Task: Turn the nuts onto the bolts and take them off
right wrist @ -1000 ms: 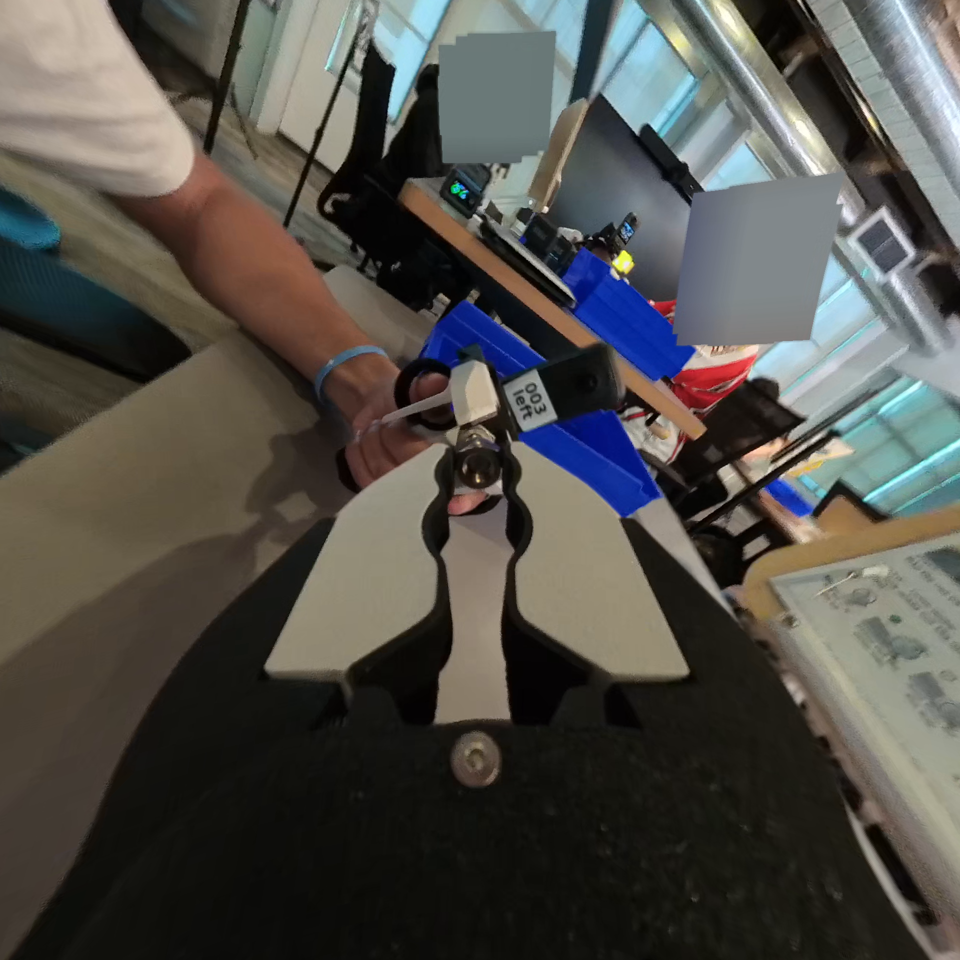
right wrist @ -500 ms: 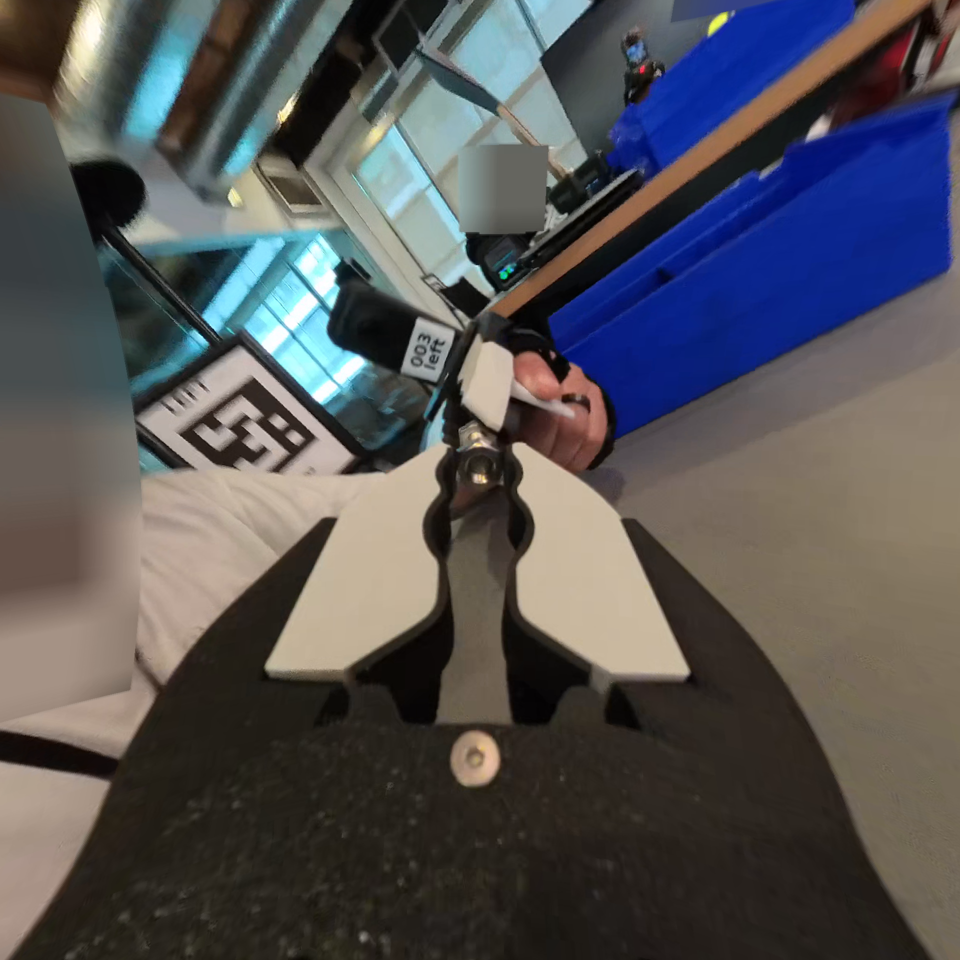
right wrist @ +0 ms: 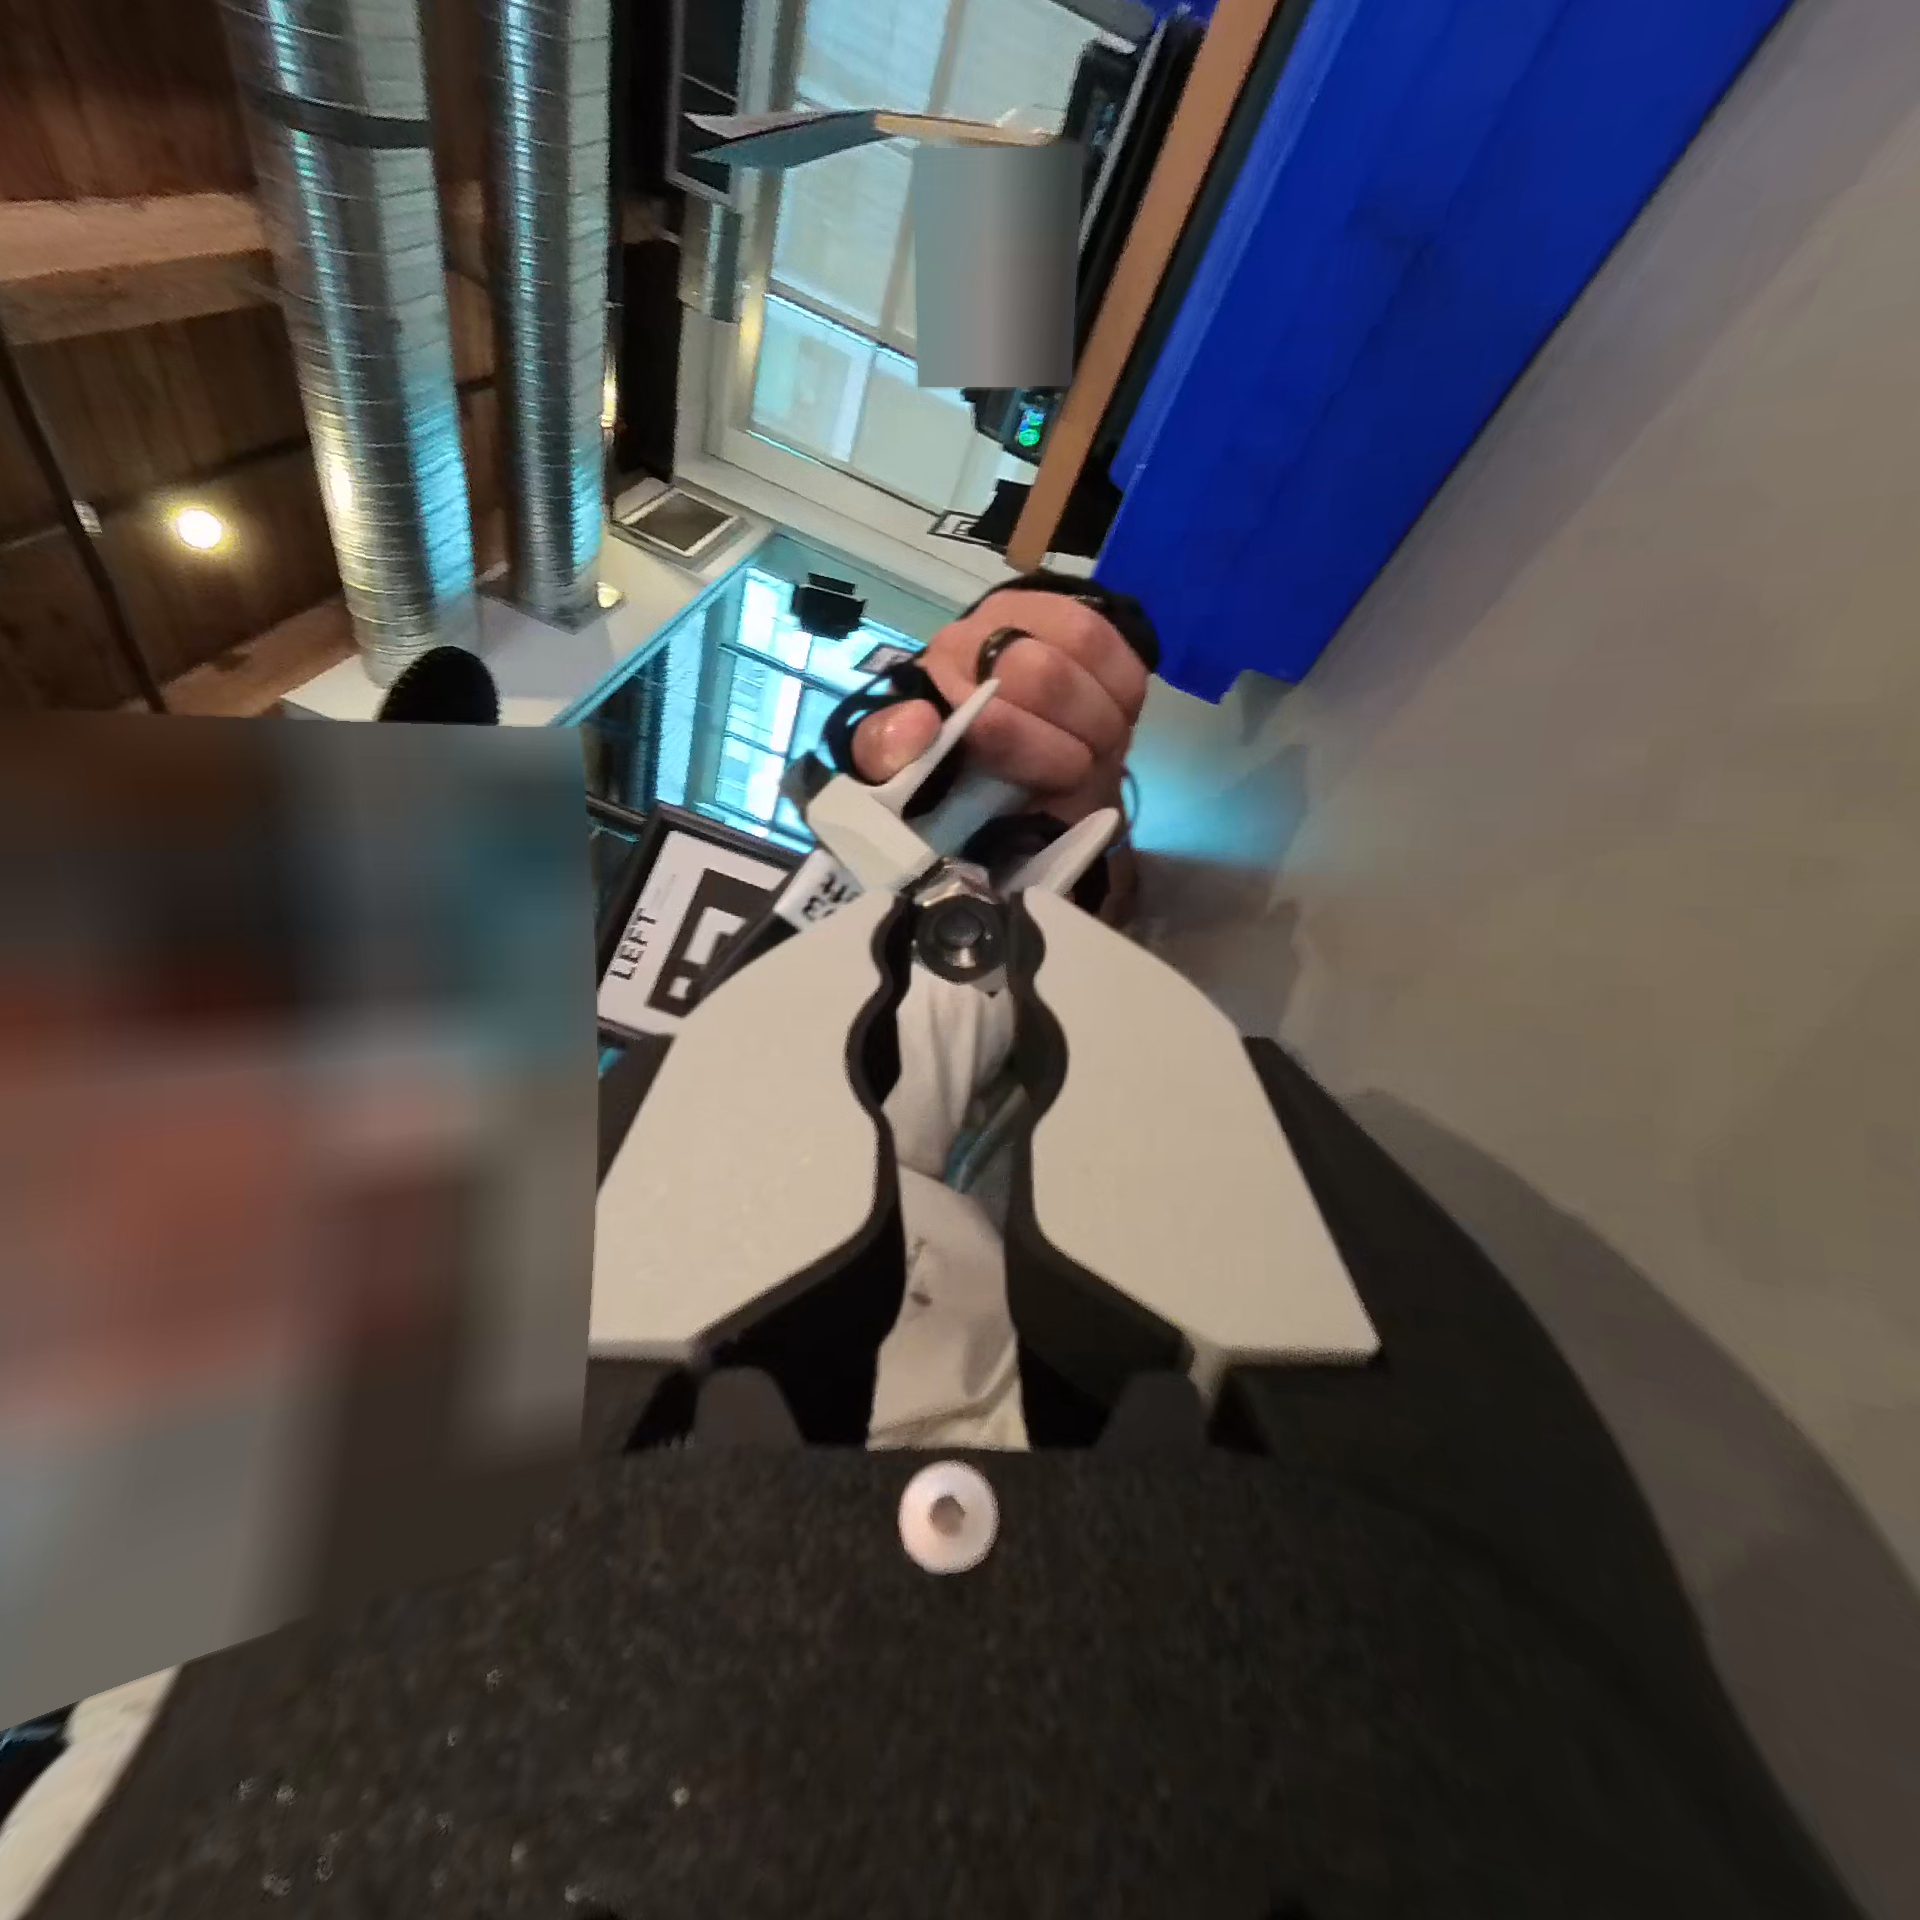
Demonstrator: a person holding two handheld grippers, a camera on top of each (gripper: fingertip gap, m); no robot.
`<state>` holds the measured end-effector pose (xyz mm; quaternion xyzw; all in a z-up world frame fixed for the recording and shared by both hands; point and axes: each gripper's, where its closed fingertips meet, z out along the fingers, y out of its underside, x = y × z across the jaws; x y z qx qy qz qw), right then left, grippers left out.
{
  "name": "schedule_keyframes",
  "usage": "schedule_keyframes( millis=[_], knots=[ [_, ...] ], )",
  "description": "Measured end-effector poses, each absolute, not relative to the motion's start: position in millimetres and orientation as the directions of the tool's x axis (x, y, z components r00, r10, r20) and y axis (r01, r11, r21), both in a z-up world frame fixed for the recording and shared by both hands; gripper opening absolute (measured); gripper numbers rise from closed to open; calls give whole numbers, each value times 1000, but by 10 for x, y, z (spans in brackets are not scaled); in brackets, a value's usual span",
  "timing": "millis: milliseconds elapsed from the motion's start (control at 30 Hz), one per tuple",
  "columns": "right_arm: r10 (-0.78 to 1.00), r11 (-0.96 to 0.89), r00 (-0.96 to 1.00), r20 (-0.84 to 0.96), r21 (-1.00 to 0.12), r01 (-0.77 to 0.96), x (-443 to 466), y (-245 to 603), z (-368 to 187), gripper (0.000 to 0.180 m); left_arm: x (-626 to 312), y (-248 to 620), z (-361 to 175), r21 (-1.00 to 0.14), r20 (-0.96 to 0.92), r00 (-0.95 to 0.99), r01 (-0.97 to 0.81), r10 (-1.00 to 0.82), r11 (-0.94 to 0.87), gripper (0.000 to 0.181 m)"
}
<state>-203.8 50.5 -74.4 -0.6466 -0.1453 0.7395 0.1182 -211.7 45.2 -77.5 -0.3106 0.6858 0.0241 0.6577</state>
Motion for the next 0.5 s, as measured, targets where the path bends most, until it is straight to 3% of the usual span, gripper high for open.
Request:
schedule_keyframes(
  millis=[333,400,500],
  knots=[
    [291,-949,-145,-946,-304,83,-2007,456,-889,17,-2091,428,-903,-49,-995,-54,-511,-89,858,16],
    [290,-949,-149,-945,-304,81,-2003,468,-904,17,-2087,433,-914,-60,-993,-53,-516,-102,855,16],
    [344,-934,-137,-929,-353,47,-2002,503,-871,17,-2083,461,-891,-165,-980,-9,-508,-196,846,16]
  ],
)
